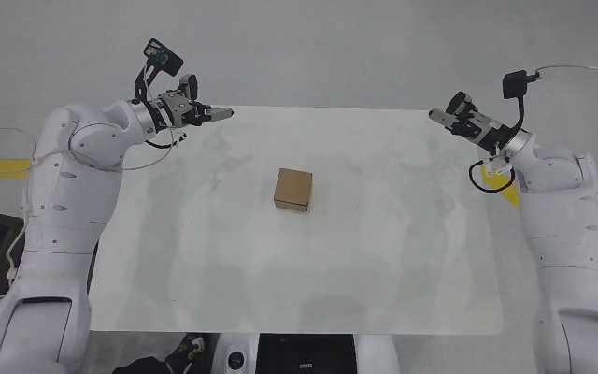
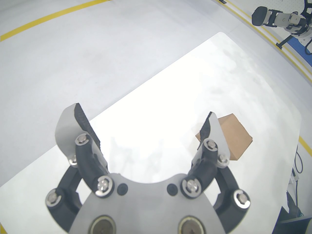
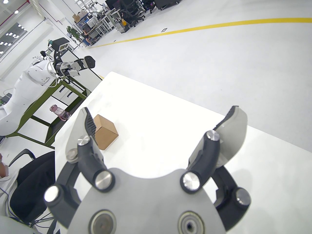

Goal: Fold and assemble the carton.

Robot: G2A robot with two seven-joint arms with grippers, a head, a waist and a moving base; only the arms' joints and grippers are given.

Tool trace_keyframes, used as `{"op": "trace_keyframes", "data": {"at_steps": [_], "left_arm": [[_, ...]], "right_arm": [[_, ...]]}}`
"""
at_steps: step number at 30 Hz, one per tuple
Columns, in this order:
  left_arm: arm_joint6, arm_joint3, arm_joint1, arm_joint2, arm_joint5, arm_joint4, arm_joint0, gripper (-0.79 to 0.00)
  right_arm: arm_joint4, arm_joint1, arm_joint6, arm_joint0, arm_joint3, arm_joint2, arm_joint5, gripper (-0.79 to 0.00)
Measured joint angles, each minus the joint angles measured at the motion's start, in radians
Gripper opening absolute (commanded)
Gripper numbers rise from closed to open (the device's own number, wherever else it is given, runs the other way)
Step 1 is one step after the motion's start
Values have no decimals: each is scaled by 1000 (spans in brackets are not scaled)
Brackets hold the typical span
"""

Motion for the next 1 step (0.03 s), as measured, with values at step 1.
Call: {"op": "trace_keyframes", "data": {"at_steps": [1], "left_arm": [[0, 0, 0, 0, 0, 0, 0, -1]], "right_arm": [[0, 0, 0, 0, 0, 0, 0, 0]]}}
